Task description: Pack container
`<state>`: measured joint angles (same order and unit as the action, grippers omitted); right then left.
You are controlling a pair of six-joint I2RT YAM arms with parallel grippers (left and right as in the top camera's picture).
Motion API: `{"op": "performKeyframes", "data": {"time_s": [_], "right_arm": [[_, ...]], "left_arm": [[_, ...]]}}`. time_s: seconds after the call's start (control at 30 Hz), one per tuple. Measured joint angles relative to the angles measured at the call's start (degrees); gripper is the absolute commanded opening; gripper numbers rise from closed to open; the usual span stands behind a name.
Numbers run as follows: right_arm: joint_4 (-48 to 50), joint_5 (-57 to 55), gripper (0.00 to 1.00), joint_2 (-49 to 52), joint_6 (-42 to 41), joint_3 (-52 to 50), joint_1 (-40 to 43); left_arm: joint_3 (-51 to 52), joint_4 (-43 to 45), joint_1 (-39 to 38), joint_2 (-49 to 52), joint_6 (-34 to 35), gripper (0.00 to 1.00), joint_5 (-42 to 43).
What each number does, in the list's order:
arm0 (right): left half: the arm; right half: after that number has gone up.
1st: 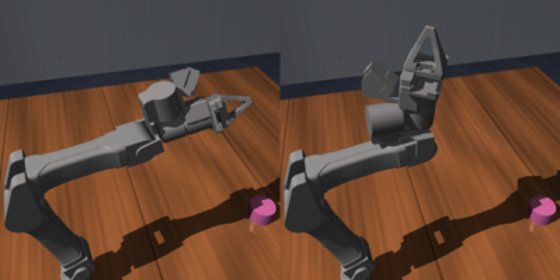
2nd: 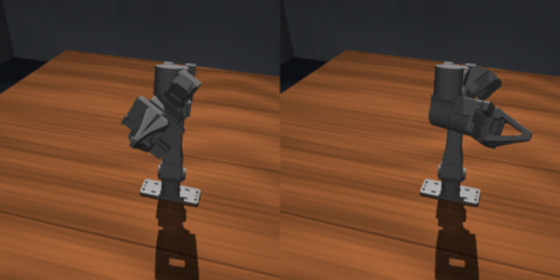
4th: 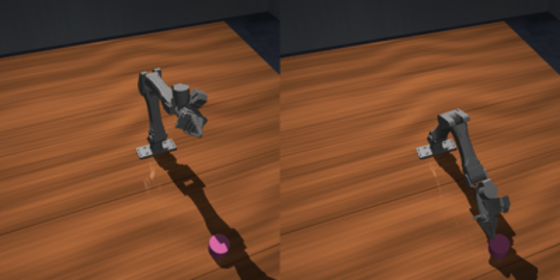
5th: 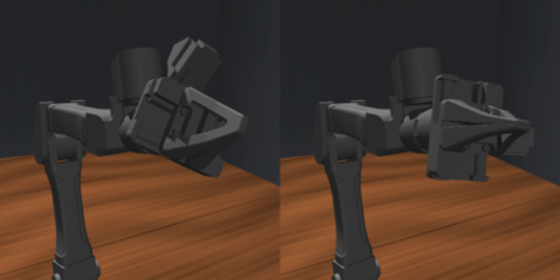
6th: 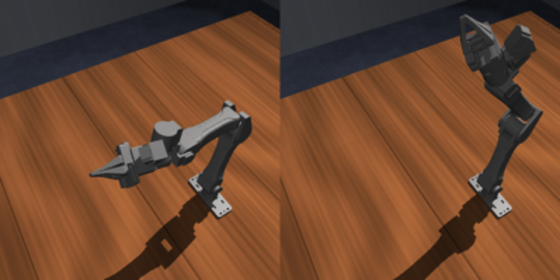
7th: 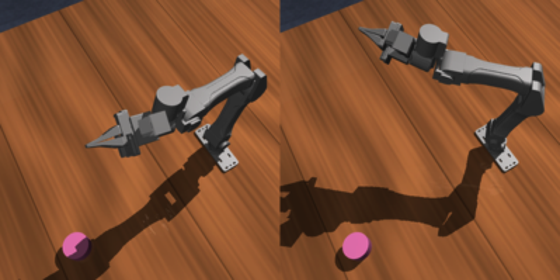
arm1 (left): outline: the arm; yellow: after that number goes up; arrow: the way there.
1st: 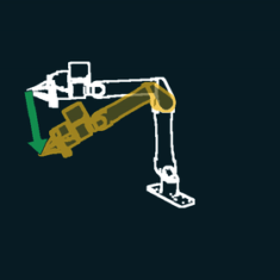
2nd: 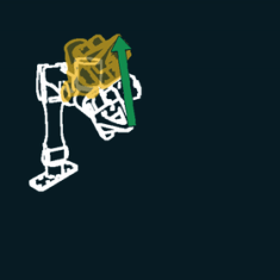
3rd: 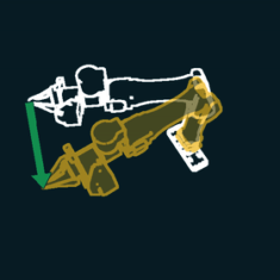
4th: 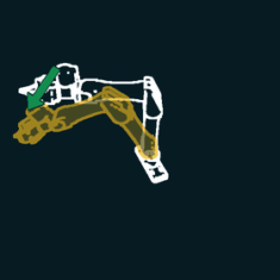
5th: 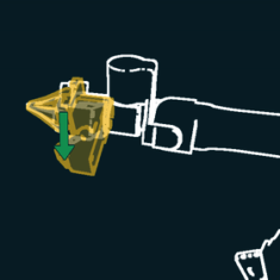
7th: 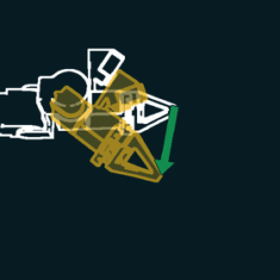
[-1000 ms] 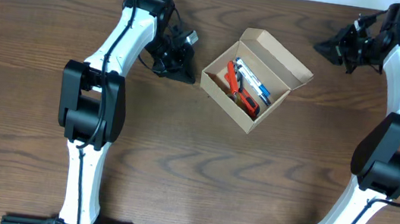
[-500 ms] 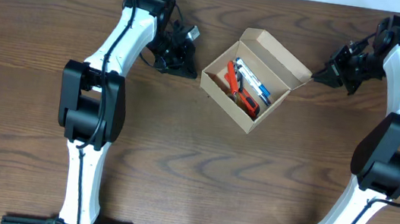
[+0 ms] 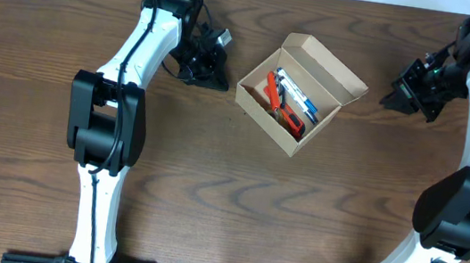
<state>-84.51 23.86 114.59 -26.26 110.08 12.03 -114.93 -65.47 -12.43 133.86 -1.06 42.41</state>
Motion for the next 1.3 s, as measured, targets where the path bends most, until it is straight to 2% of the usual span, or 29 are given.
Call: {"op": "performKeyframes", "data": {"time_s": [0.27,0.47,0.87,1.3], "right_arm": [[-4.55,-2.95,0.01,0.09,-0.02,-0.15,-3.37],[-4.39,-2.97,0.01,0.09,-0.02,-3.85,-3.69],[8.41,1.84,0.01,0.35,0.46,-13.77,-3.69],[15.04,4.33,0.01,5.07,0.74,-14.69,-3.69]], "left_arm": [[0.00,-0.02,0.04,0.00,0.00,0.06,-0.04],[0.00,-0.02,0.63,0.00,0.00,0.06,-0.07],[0.00,-0.42,1.70,0.00,0.00,0.06,-0.44],[0.00,-1.60,1.73,0.00,-0.02,0.06,-0.44]]}}
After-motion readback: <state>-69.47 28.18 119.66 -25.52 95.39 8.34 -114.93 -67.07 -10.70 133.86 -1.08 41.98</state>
